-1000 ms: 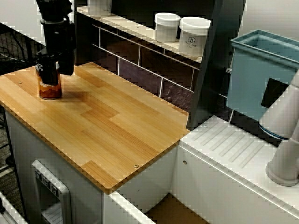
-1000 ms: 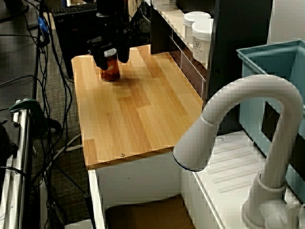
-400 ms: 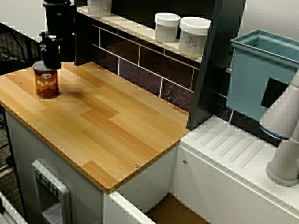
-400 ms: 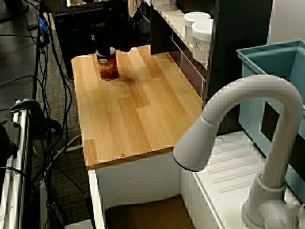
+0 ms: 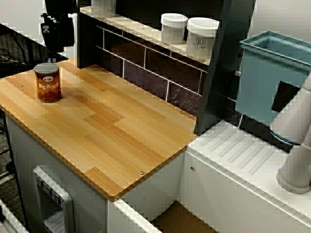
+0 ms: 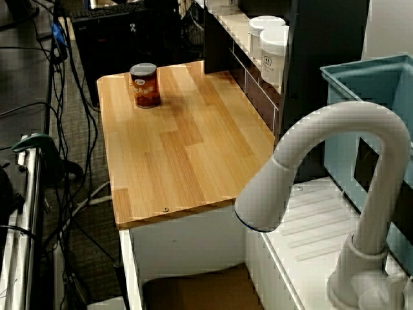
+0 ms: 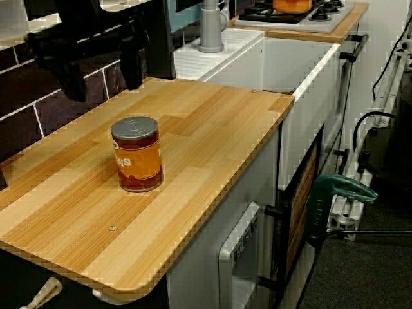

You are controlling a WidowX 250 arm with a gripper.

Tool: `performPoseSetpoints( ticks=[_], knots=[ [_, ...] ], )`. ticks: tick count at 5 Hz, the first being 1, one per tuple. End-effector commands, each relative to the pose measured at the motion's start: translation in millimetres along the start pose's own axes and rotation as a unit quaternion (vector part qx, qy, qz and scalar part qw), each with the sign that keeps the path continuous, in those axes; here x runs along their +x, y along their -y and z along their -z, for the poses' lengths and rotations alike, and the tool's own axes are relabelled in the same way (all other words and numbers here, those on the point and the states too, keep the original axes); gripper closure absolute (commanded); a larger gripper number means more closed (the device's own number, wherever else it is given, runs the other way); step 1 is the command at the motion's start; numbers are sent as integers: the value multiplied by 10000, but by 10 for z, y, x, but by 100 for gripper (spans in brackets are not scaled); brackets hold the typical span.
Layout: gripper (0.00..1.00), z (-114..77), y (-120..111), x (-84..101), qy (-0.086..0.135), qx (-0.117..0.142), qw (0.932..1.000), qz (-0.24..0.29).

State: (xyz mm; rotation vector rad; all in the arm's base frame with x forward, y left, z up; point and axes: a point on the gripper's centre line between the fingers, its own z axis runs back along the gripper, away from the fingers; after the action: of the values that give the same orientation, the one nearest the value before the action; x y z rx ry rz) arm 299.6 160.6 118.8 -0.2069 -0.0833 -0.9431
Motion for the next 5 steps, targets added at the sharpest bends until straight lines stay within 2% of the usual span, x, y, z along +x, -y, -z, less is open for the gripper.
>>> performPoseSetpoints(
  ticks=[1, 2, 3, 5],
  knots=[
    [0, -306, -188, -459, -85, 762, 9902, -1165],
    [0, -328, -234, -696, -92, 903, 9783, -1863],
    [0, -343, -289, -881, 32, 1021, 9596, -2622],
    [0, -177, -160, -924, 145, 1379, 9246, -3549]
  ],
)
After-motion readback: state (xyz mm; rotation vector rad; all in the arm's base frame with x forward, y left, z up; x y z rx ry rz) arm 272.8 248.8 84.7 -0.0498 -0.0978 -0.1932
